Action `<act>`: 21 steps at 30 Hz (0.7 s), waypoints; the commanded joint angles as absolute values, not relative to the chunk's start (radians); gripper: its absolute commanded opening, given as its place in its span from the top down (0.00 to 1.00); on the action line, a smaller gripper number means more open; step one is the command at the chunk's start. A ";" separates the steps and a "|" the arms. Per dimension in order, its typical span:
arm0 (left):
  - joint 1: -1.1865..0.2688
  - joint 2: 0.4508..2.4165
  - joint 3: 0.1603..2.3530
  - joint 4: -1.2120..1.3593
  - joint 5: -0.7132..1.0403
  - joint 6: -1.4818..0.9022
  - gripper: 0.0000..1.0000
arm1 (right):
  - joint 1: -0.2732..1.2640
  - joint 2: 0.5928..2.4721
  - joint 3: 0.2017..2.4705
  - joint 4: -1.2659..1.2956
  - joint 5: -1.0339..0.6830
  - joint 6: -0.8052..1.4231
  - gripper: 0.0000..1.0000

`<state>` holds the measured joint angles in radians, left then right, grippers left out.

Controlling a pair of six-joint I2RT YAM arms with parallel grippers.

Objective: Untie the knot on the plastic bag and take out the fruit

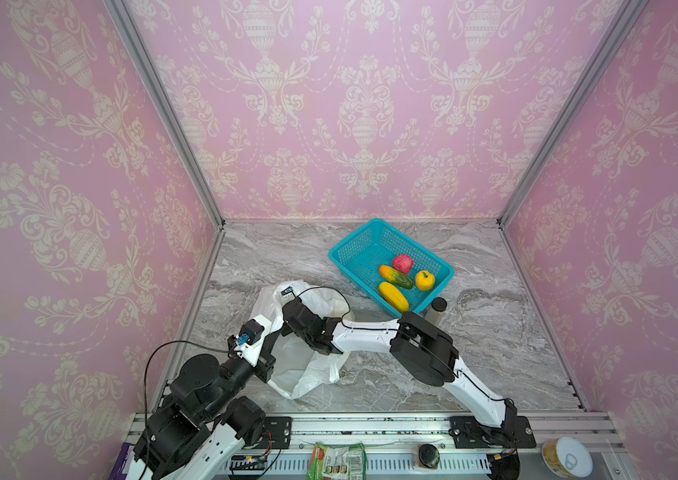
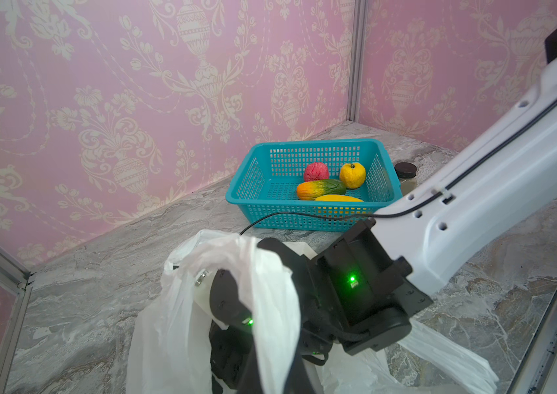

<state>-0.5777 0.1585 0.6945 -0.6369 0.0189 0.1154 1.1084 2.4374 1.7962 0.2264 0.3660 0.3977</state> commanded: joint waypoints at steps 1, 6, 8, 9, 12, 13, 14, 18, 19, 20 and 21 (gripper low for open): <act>-0.570 0.152 0.682 -0.649 0.006 0.119 1.00 | 1.106 2.513 1.915 0.113 0.347 0.409 0.00; -0.570 0.137 0.675 -0.644 0.002 0.119 1.00 | 1.105 2.615 2.067 0.014 0.384 0.411 0.00; -0.570 0.140 0.673 -0.643 -0.003 0.120 1.00 | 1.106 2.624 2.076 0.014 0.372 0.410 0.02; -0.570 0.144 0.675 -0.643 -0.002 0.120 1.00 | 1.106 2.620 2.070 0.029 0.360 0.401 0.04; -0.569 0.150 0.677 -0.647 -0.002 0.119 1.00 | 1.113 2.587 2.027 0.070 0.359 0.370 0.12; -0.569 0.150 0.677 -0.647 -0.003 0.119 1.00 | 1.115 2.568 2.004 0.085 0.362 0.359 0.15; -0.569 0.147 0.674 -0.644 -0.003 0.119 1.00 | 1.119 2.548 1.981 0.098 0.364 0.349 0.18; -0.568 0.158 0.671 -0.642 -0.011 0.117 1.00 | 1.139 2.426 1.842 0.165 0.374 0.313 0.25; -0.567 0.163 0.672 -0.642 -0.011 0.117 1.00 | 1.147 2.389 1.795 0.193 0.376 0.301 0.27; -0.566 0.169 0.673 -0.644 -0.011 0.117 1.00 | 1.151 2.354 1.750 0.224 0.379 0.289 0.28; -0.566 0.176 0.674 -0.646 -0.011 0.115 1.00 | 1.159 2.317 1.695 0.262 0.380 0.277 0.29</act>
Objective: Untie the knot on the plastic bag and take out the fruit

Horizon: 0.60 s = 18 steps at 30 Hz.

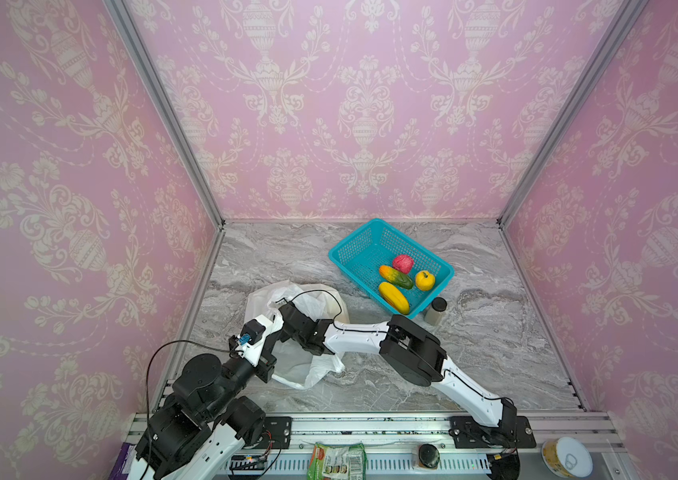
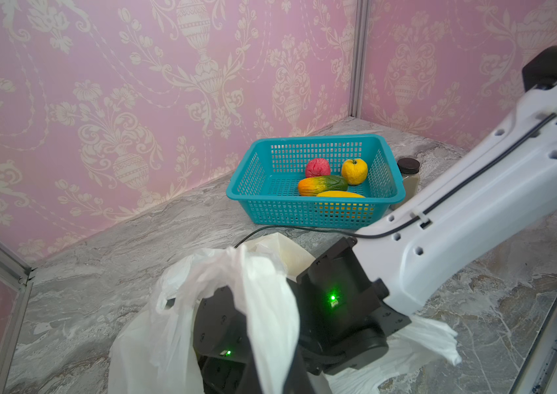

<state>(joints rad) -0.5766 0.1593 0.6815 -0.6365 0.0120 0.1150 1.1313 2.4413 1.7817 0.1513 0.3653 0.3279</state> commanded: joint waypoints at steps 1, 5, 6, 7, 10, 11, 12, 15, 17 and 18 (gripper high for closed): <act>-0.565 0.180 0.676 -0.647 -0.010 0.115 1.00 | 1.164 2.274 1.638 0.304 0.380 0.264 0.31; -0.563 0.182 0.675 -0.648 -0.011 0.114 1.00 | 1.174 2.131 1.444 0.433 0.361 0.266 0.35; -0.563 0.181 0.673 -0.646 -0.014 0.113 1.00 | 1.174 2.095 1.403 0.456 0.353 0.271 0.36; -0.563 0.184 0.672 -0.645 -0.013 0.112 1.00 | 1.175 2.067 1.365 0.472 0.345 0.273 0.37; -0.561 0.192 0.675 -0.648 -0.011 0.112 1.00 | 1.175 1.978 1.256 0.531 0.311 0.271 0.39; -0.561 0.193 0.677 -0.649 -0.008 0.112 1.00 | 1.176 1.955 1.222 0.563 0.294 0.271 0.40; -0.561 0.194 0.678 -0.650 -0.008 0.111 1.00 | 1.175 1.934 1.187 0.595 0.274 0.272 0.40; -0.561 0.190 0.677 -0.649 -0.011 0.110 1.00 | 1.179 1.884 1.086 0.663 0.225 0.275 0.41; -0.561 0.195 0.674 -0.647 -0.015 0.110 1.00 | 1.182 1.851 1.050 0.687 0.199 0.270 0.41; -0.560 0.198 0.674 -0.647 -0.014 0.110 1.00 | 1.183 1.830 1.028 0.702 0.181 0.261 0.42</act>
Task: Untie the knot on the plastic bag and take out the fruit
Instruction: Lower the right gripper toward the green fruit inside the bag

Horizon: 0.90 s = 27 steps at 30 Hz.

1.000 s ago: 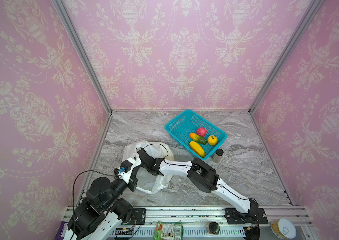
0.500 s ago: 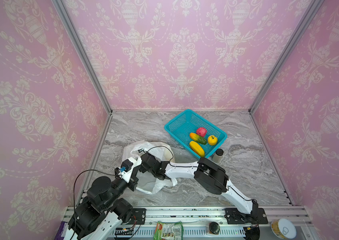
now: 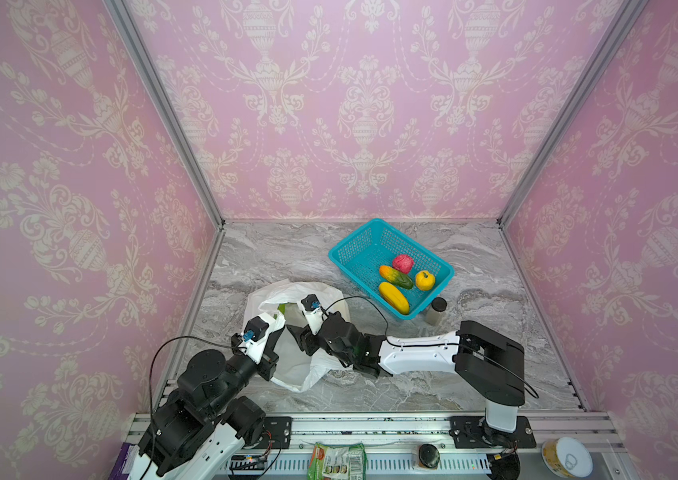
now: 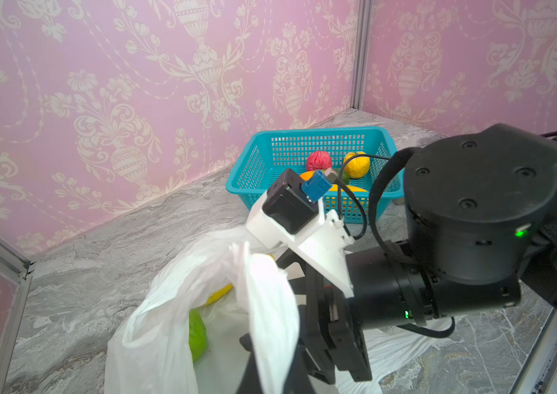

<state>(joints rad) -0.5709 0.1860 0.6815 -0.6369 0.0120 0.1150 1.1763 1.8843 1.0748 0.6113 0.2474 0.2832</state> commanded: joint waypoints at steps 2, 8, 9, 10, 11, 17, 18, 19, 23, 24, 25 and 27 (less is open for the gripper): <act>-0.560 0.208 0.678 -0.651 -0.011 0.110 1.00 | 1.190 1.790 0.980 0.737 0.162 0.229 0.42; -0.560 0.187 0.676 -0.649 -0.008 0.110 1.00 | 1.204 1.875 0.982 0.824 0.209 0.204 0.37; -0.558 0.183 0.674 -0.648 -0.009 0.110 1.00 | 1.205 1.919 1.023 0.794 0.225 0.212 0.36; -0.560 0.182 0.673 -0.647 -0.009 0.110 1.00 | 1.207 1.953 1.067 0.760 0.247 0.221 0.36; -0.560 0.184 0.673 -0.648 -0.007 0.110 1.00 | 1.209 1.993 1.111 0.720 0.272 0.226 0.36; -0.559 0.201 0.680 -0.652 0.004 0.111 1.00 | 1.212 2.174 1.308 0.646 0.382 0.268 0.28; -0.558 0.200 0.678 -0.652 0.002 0.110 1.00 | 1.212 2.203 1.348 0.620 0.403 0.279 0.21; -0.559 0.201 0.678 -0.650 0.003 0.110 1.00 | 1.210 2.229 1.390 0.592 0.428 0.287 0.15; -0.558 0.201 0.677 -0.652 0.007 0.112 1.00 | 1.199 2.319 1.566 0.449 0.511 0.306 0.00; -0.558 0.197 0.679 -0.652 0.007 0.112 1.00 | 1.192 2.348 1.617 0.418 0.521 0.310 0.00; -0.558 0.193 0.678 -0.651 0.007 0.111 1.00 | 1.185 2.376 1.658 0.396 0.521 0.313 0.00; -0.558 0.183 0.676 -0.649 0.003 0.112 1.00 | 1.175 2.425 1.733 0.355 0.540 0.323 0.00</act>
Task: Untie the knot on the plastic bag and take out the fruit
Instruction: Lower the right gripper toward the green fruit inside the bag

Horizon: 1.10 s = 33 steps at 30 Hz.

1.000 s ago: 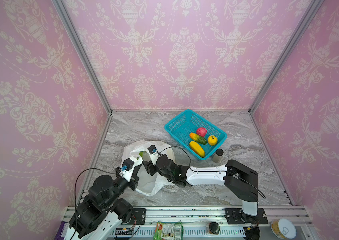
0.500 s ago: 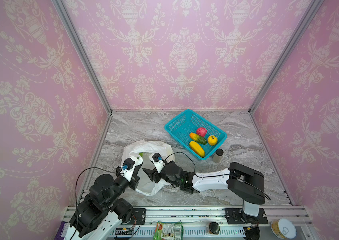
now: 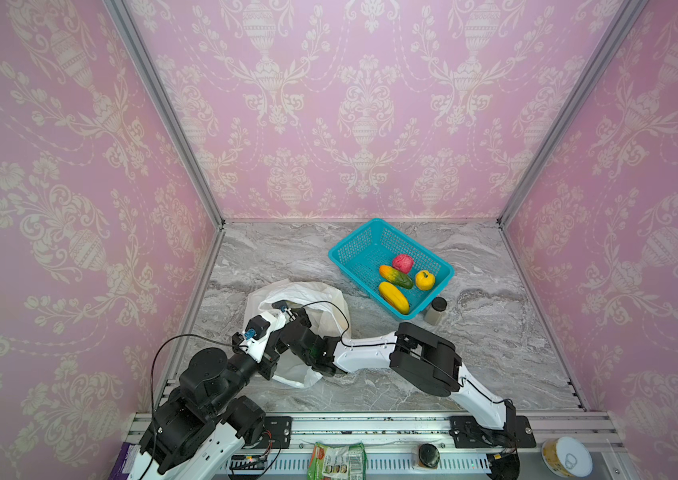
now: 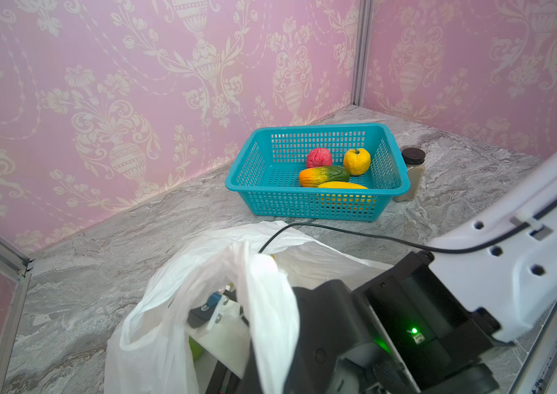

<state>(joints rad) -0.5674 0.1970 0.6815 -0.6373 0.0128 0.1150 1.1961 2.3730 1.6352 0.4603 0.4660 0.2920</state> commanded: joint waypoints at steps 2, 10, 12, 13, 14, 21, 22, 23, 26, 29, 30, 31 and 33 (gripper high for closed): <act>-0.558 0.178 0.673 -0.646 0.000 0.110 1.00 | 1.165 2.467 1.804 0.303 0.560 0.335 0.00; -0.559 0.182 0.675 -0.649 0.005 0.112 1.00 | 1.143 2.626 2.046 0.155 0.571 0.351 0.00; -0.559 0.178 0.672 -0.647 0.005 0.112 1.00 | 1.141 2.672 2.124 0.102 0.568 0.359 0.00; -0.558 0.181 0.671 -0.648 0.004 0.112 1.00 | 1.140 2.691 2.151 0.086 0.565 0.362 0.00; -0.558 0.184 0.673 -0.647 0.007 0.112 1.00 | 1.139 2.709 2.175 0.077 0.560 0.363 0.00; -0.558 0.176 0.672 -0.648 0.003 0.112 1.00 | 1.127 2.742 2.215 0.072 0.534 0.352 0.09; -0.558 0.175 0.672 -0.646 0.002 0.112 1.00 | 1.125 2.736 2.208 0.077 0.532 0.348 0.12; -0.558 0.177 0.672 -0.646 0.002 0.112 1.00 | 1.125 2.728 2.194 0.083 0.533 0.345 0.15; -0.557 0.186 0.673 -0.648 0.002 0.112 1.00 | 1.125 2.690 2.131 0.124 0.532 0.327 0.23; -0.558 0.193 0.673 -0.647 -0.002 0.110 1.00 | 1.126 2.626 2.028 0.179 0.538 0.320 0.30; -0.558 0.198 0.673 -0.648 -0.004 0.110 1.00 | 1.126 2.593 1.981 0.197 0.543 0.322 0.33; -0.558 0.202 0.674 -0.648 -0.004 0.110 1.00 | 1.124 2.561 1.936 0.217 0.547 0.324 0.35; -0.556 0.211 0.676 -0.648 -0.011 0.110 1.00 | 1.125 2.475 1.800 0.294 0.544 0.331 0.37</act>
